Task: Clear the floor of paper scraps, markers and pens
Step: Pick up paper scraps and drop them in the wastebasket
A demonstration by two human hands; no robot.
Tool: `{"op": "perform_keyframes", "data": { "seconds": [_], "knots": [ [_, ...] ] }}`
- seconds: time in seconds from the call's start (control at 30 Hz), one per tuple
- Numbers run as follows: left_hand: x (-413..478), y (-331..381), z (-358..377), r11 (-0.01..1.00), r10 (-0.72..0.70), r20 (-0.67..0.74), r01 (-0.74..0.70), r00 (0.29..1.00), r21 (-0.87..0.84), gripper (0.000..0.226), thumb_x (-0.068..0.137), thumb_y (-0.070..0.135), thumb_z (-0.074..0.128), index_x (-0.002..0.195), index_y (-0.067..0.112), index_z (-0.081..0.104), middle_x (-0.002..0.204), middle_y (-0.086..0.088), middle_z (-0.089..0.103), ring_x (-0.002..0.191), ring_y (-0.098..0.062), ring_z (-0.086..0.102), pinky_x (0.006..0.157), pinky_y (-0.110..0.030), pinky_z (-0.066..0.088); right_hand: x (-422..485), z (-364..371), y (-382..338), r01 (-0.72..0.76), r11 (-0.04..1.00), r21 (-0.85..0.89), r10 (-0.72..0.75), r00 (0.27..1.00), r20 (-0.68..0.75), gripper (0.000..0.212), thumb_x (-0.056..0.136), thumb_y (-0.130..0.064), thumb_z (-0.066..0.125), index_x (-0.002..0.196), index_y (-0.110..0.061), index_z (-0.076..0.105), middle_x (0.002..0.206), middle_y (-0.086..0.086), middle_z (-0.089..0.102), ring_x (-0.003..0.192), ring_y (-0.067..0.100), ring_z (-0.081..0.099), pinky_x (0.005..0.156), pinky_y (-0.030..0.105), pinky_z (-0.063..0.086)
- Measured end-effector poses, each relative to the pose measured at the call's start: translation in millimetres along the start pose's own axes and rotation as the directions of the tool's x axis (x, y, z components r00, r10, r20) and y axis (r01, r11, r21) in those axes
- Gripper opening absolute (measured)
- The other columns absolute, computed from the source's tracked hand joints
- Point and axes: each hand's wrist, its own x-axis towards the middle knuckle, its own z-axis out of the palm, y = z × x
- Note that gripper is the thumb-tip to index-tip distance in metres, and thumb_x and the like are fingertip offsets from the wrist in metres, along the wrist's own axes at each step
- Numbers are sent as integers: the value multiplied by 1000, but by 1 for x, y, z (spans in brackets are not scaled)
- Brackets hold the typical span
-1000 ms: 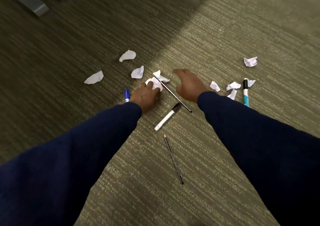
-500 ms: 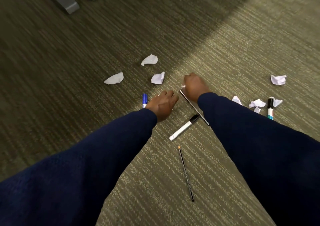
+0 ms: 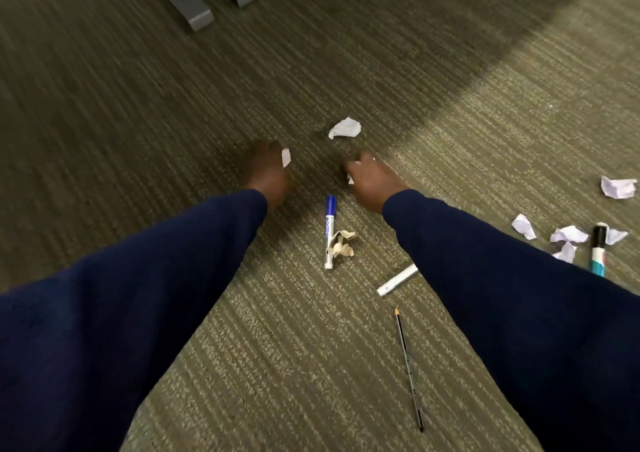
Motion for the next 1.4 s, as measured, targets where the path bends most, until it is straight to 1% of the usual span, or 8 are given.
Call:
{"op": "perform_keyframes", "data": {
  "seconds": [0.27, 0.4, 0.6, 0.77, 0.93, 1.0, 1.17, 1.4],
  "knots": [
    [8, -24, 8, 990, -78, 182, 97, 980, -98, 65, 91, 42, 46, 154, 31, 30, 158, -13, 32, 142, -34, 35, 116, -47, 34, 23, -27, -5, -2, 983, 183, 39, 979, -199, 48, 90, -4, 50, 135, -17, 45, 105, 19, 62, 82, 37, 63, 65, 40, 50],
    [10, -33, 17, 988, -20, 146, 42, 989, -145, 53, 97, 35, 48, 148, 26, 43, 154, -10, 40, 139, -31, 41, 113, -34, 35, 51, -41, -12, -106, 972, 208, 112, 994, -15, 70, 95, -7, 41, 157, -34, 21, 131, 9, 56, 101, 34, 61, 76, 35, 46],
    [4, -46, 23, 985, 61, 114, -42, 992, -165, 42, 99, 13, 51, 141, 12, 53, 152, -12, 38, 137, -32, 43, 115, -32, 31, 72, -35, -26, -314, 937, 153, 302, 948, 98, 41, 95, -24, 51, 136, -19, 55, 132, 12, 60, 111, 32, 60, 82, 35, 42],
    [2, -49, 17, 985, 69, 20, -65, 997, -160, 44, 92, 5, 55, 135, 6, 46, 142, -19, 38, 119, -37, 49, 96, -44, 47, 71, -26, -20, -330, 939, 92, 329, 944, 24, 33, 101, -17, 47, 129, -1, 53, 129, 22, 59, 113, 39, 61, 83, 37, 48],
    [12, -47, 15, 981, 49, 86, -32, 995, -191, 70, 95, 26, 62, 155, 21, 27, 151, -18, 32, 130, -36, 43, 104, -47, 43, 61, -16, -17, -312, 936, 164, 326, 943, -63, 30, 95, -22, 58, 116, 0, 62, 113, 21, 65, 97, 37, 65, 70, 30, 43],
    [18, -45, 12, 996, 29, 113, -19, 993, -89, 57, 97, 29, 60, 149, 20, 40, 151, -18, 34, 130, -39, 44, 105, -44, 43, 55, -14, -20, -317, 907, 278, 356, 929, -102, 27, 90, -22, 60, 108, -3, 67, 105, 19, 68, 93, 36, 67, 71, 30, 49],
    [18, -47, 5, 990, 53, 93, -41, 994, -132, 32, 97, 15, 54, 129, 11, 62, 144, -21, 44, 124, -39, 51, 101, -37, 43, 50, -22, -42, -331, 723, 606, 439, 898, -34, 22, 83, -31, 59, 86, -13, 70, 79, 7, 74, 76, 25, 72, 74, 40, 60],
    [-9, -114, -47, 762, -249, 167, 300, 954, -573, 15, 92, 10, 63, 97, -1, 71, 80, -12, 69, 70, -22, 67, 57, -25, 53, 80, -48, -121, -363, 127, 923, 436, 856, 277, 18, 90, -24, 60, 80, -11, 65, 81, 9, 67, 77, 25, 67, 77, 39, 57]
  ]
}}
